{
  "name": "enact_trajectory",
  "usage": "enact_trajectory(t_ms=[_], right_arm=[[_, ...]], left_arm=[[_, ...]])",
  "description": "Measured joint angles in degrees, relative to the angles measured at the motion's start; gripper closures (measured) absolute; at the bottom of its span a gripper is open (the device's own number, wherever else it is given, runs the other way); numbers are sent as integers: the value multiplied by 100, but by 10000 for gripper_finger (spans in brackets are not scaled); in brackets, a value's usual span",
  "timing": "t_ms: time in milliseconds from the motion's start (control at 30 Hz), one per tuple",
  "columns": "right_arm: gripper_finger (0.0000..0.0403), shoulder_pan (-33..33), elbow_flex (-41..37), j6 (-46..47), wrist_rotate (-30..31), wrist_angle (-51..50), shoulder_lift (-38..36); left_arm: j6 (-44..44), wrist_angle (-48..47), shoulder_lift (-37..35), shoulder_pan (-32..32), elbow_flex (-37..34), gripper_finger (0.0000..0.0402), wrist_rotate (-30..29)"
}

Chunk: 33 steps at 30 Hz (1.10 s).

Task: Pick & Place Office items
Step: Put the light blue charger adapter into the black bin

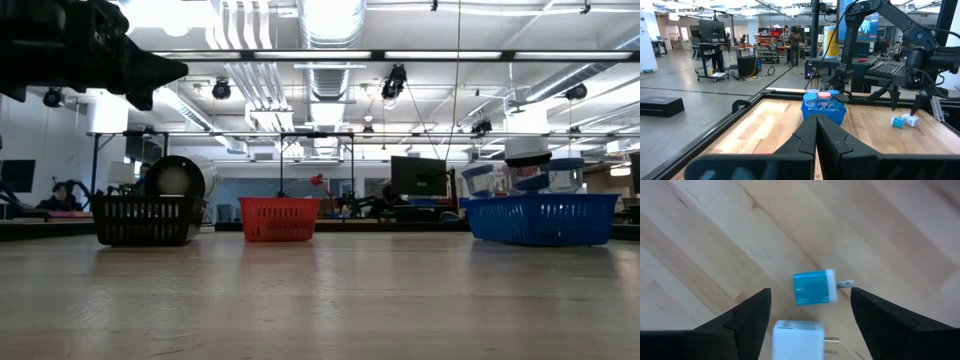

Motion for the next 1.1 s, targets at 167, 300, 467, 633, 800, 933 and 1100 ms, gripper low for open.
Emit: enact_trajectory(t_ms=[167,300,467,633,800,933,1100], right_arm=[[112,17,-350,-143,-8,849,2],[102,18,-461,-180,-4,855,4],[101,16,-495,-194,-4,792,4],[102,11,-495,-259,-9,769,4],[106,11,-490,-150,-346,600,4],[106,11,-490,-146,-449,591,4],[115,-18,-522,-208,-453,584,4]], left_arm=[[0,64,0,-1,0,387,0],[0,95,2,0,-2,388,0],[-26,85,4,0,-2,388,2],[-44,83,4,0,-2,388,2],[-72,83,4,-2,-2,388,4],[-72,83,4,0,-4,388,7],[-72,81,7,0,-4,387,11]])
